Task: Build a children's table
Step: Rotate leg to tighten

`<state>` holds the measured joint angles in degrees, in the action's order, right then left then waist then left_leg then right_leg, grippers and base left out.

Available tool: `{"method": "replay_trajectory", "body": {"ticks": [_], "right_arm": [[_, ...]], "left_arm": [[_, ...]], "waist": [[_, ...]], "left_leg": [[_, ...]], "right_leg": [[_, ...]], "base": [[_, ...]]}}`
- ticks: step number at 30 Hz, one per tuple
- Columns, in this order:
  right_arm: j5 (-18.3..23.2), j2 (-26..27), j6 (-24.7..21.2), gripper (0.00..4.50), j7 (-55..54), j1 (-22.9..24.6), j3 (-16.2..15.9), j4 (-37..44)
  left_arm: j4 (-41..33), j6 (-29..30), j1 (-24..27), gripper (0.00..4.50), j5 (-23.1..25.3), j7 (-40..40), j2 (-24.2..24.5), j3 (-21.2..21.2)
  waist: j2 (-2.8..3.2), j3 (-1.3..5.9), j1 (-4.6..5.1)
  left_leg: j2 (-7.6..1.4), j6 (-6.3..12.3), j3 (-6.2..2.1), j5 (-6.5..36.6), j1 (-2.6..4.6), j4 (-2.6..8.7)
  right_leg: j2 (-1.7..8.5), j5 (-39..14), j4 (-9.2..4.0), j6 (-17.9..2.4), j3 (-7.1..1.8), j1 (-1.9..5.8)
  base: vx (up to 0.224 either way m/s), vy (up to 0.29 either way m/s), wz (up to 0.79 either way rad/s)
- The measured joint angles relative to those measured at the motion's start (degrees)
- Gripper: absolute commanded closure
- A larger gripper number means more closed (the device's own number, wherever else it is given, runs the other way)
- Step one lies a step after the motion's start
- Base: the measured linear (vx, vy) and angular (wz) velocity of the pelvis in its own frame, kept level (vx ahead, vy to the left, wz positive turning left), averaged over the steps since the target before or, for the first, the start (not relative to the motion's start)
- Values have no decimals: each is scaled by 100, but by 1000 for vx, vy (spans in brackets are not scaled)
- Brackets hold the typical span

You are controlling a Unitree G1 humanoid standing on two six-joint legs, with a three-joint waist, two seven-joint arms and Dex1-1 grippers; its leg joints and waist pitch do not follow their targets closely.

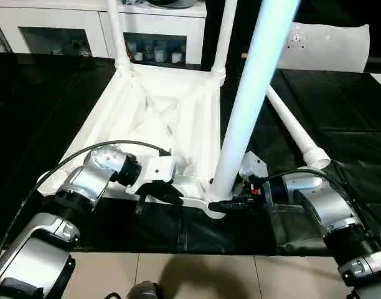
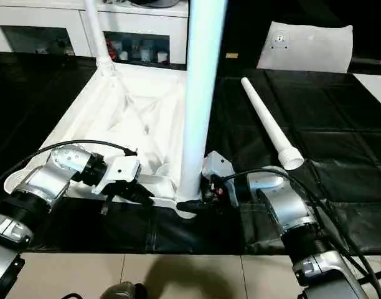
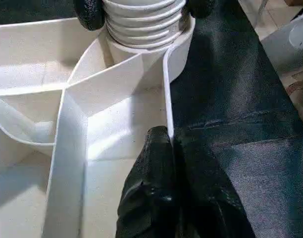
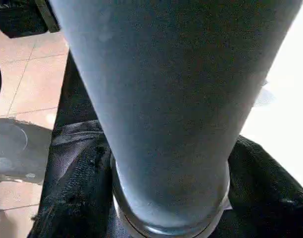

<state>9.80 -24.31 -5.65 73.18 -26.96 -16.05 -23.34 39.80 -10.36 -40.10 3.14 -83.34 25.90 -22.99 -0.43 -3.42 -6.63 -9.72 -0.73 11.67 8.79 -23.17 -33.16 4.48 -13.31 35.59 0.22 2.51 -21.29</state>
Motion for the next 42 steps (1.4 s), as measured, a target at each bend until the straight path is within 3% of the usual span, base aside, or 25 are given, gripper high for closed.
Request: {"method": "replay_trajectory", "body": {"ticks": [5, 9, 12, 16, 18, 21, 25, 26, 29, 35, 42], "right_arm": [[100, 22, -252, 173, 33, 15, 9, 36], [157, 316, -691, 174, -524, 341, 239, 420], [103, 826, -841, 174, -1553, 615, 518, 539], [-66, 1468, -1054, 174, -3011, 684, 920, 517], [-151, 1761, -1096, 174, -3606, 684, 1083, 493], [-376, 2267, -1126, 174, -4619, 628, 1345, 414], [-580, 2592, -1050, 174, -5583, 289, 1462, 5], [-584, 2600, -1037, 174, -5615, 269, 1497, -18], [-579, 2654, -982, 104, -5636, 268, 1580, -30], [-492, 2578, -856, 54, -5288, 382, 1580, 86], [-187, 1640, -809, 8, -3686, 617, 1282, 466]], "left_arm": [[-16, 54, 17, 450, -28, -26, 17, 49], [-499, 578, 331, 450, -70, 302, 54, 234], [-1011, 1308, 656, 450, -10, 920, 24, 512], [-1708, 2336, 1031, 450, 109, 1829, -350, 755], [-1942, 2743, 1160, 450, 146, 2214, -591, 846], [-2223, 3315, 1232, 450, 347, 2897, -995, 912], [-2270, 3686, 1174, 450, 580, 3576, -1427, 896], [-2276, 3731, 1161, 450, 587, 3633, -1469, 880], [-2307, 3770, 1140, 450, 622, 3671, -1488, 835], [-2308, 3556, 1123, 450, 603, 3555, -1334, 751], [-2113, 2768, 1120, 450, 316, 2839, -809, 729]], "waist": [[0, 0, -2], [4, 2, 32], [9, 5, 154], [5, 1, 399], [2, -1, 471], [-8, 0, 500], [-8, -1, 515], [-8, -1, 514], [-9, 0, 506], [-9, 0, 480], [-5, -4, 427]], "left_leg": [[-2, 0, 0, 0, 1, -7], [-6, -2, 0, -1, 15, -9], [-7, -5, 0, -1, 38, -9], [-8, -9, -4, -1, 76, -1], [-8, -9, -10, -1, 75, 1], [-8, -9, -10, -1, 74, 4], [-6, -9, -14, -1, 86, 19], [-1, -9, -13, -1, 83, 19], [13, -7, -9, -1, 80, 18], [10, -9, -7, 0, 79, 27], [4, -18, -8, 2, 61, 55]], "right_leg": [[0, 0, 9, 0, 0, 0], [-3, -1, 26, -2, -4, 0], [-2, 1, 49, -5, -9, 0], [3, -20, 29, 30, -11, -8], [3, -20, 18, 30, -10, -27], [3, -19, 6, 30, -12, -61], [3, -19, -67, 29, -11, -58], [3, -18, -76, 28, -18, -54], [5, 1, -84, -2, -41, -56], [8, 88, -84, 12, -35, -64], [4, 135, -76, -5, -19, -82]], "base": [[0, 0, 0], [0, 0, 0], [0, 0, 0], [-10, 4, -4], [0, 0, 0], [0, 0, 0], [0, 0, 0], [0, 0, 0], [0, 0, 0], [0, 0, 0], [0, 0, 0]]}}
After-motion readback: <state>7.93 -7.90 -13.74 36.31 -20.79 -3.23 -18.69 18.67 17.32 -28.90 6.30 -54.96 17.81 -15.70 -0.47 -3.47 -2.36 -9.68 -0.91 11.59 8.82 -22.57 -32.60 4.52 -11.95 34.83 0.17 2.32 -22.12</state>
